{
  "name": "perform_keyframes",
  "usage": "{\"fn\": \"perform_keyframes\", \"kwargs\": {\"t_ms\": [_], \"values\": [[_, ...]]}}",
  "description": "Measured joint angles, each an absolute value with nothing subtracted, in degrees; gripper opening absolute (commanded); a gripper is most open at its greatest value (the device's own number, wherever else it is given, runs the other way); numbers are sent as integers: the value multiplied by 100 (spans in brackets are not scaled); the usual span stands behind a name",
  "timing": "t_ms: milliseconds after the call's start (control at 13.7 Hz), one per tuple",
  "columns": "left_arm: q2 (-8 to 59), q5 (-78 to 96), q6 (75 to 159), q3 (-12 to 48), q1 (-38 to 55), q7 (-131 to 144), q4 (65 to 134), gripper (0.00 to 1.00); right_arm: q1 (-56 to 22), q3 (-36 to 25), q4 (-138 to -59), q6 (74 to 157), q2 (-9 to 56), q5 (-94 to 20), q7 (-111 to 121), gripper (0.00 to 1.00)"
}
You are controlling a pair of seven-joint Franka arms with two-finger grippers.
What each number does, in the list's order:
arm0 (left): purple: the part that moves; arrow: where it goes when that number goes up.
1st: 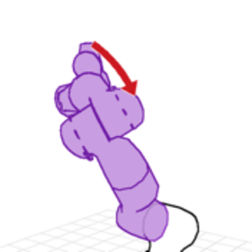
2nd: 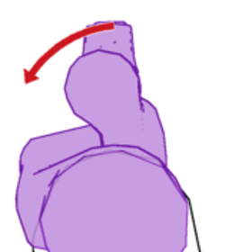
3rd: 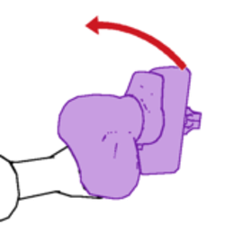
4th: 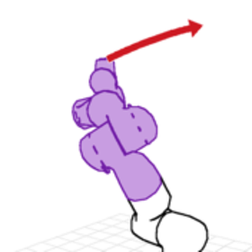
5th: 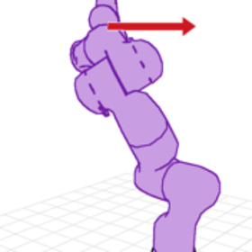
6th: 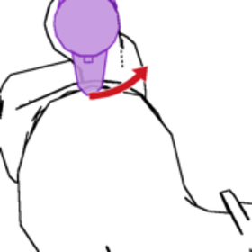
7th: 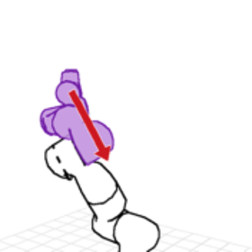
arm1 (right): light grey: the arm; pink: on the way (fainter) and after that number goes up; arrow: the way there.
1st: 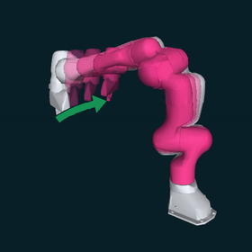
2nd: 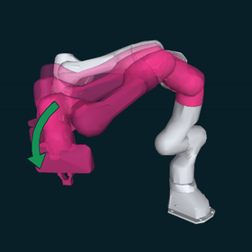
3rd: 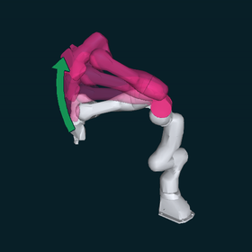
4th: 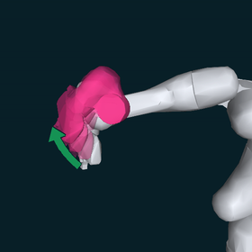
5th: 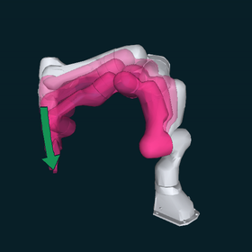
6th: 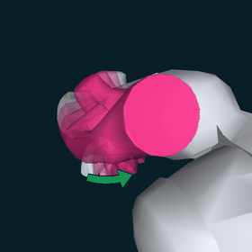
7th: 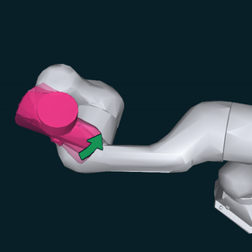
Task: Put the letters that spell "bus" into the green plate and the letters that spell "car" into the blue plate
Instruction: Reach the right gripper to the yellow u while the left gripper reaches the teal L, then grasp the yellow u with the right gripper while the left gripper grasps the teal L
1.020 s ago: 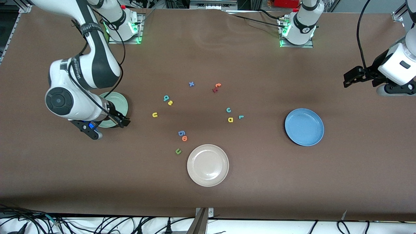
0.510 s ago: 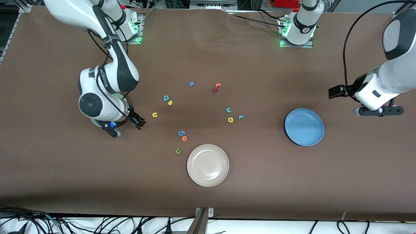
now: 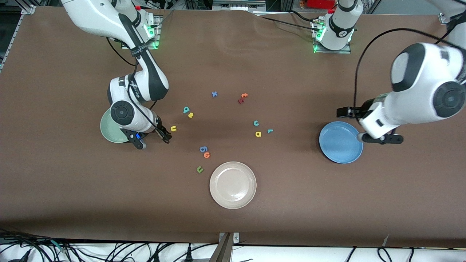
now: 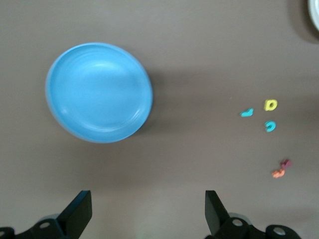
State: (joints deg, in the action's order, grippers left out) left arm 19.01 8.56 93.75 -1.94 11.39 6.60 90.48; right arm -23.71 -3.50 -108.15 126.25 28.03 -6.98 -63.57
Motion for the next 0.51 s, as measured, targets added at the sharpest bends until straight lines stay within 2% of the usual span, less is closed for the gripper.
{"fn": "perform_keyframes", "kwargs": {"t_ms": [219,510], "values": [[2288,938,9821,-182,1511,1079,9050,100,-2409,-305,-11134,13217,2807,-702,-6642,99],[2761,1070,10616,-167,1919,1619,9159,100,-2494,-246,-11264,13598,2909,-703,-6959,96]]}}
